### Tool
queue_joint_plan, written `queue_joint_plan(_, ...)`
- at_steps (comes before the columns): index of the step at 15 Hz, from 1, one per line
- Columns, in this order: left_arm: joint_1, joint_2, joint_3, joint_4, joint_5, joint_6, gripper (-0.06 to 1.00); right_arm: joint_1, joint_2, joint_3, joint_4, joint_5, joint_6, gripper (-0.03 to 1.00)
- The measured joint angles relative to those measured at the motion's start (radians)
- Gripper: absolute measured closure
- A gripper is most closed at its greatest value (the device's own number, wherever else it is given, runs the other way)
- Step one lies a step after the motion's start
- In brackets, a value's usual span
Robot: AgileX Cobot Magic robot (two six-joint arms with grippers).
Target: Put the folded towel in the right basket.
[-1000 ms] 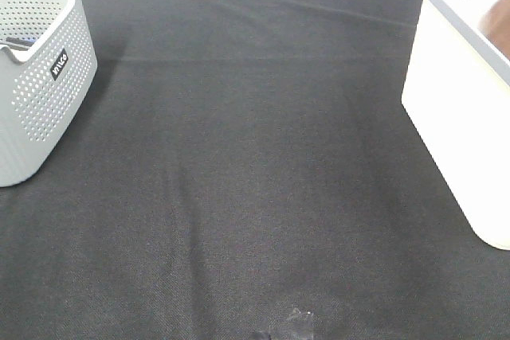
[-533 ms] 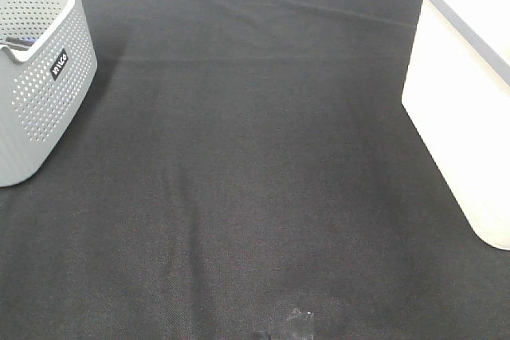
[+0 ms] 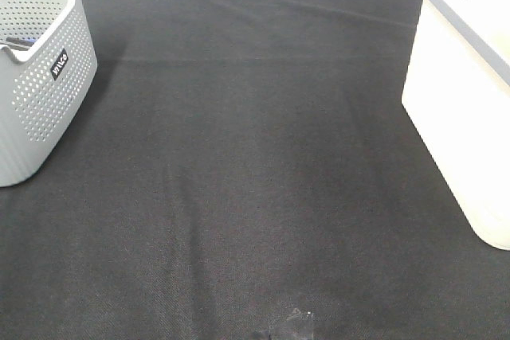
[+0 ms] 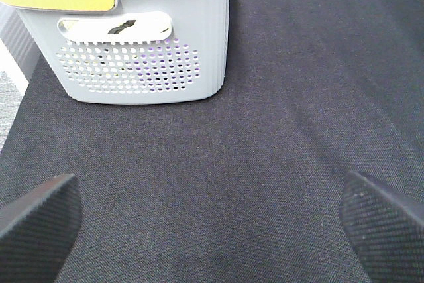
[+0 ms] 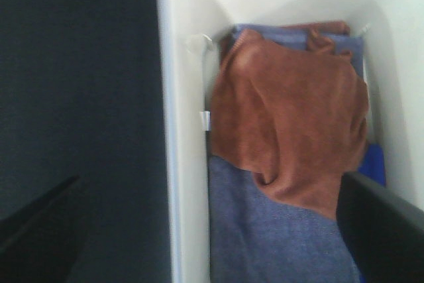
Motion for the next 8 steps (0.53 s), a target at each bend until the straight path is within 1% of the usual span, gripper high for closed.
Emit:
queue_joint_plan(2,0.0,0.0,0.0,0.0,0.0,0.0,-0.05,0.07,-0.098,0.031,-0.04,0.002,0.046,0.0)
queue_joint_plan(3,0.0,0.0,0.0,0.0,0.0,0.0,-0.05,0.08,-0.155,0.085,-0.043,0.002,0.066,0.0)
queue_joint_plan(5,0.0,0.0,0.0,0.0,0.0,0.0,-0.05,0.083,-0.29,0.232,-0.047,-0.02,0.088,0.0)
queue_joint_plan(8,0.0,0.0,0.0,0.0,0.0,0.0,-0.05,0.083,-0.551,0.512,-0.048,-0.081,0.09,0.0)
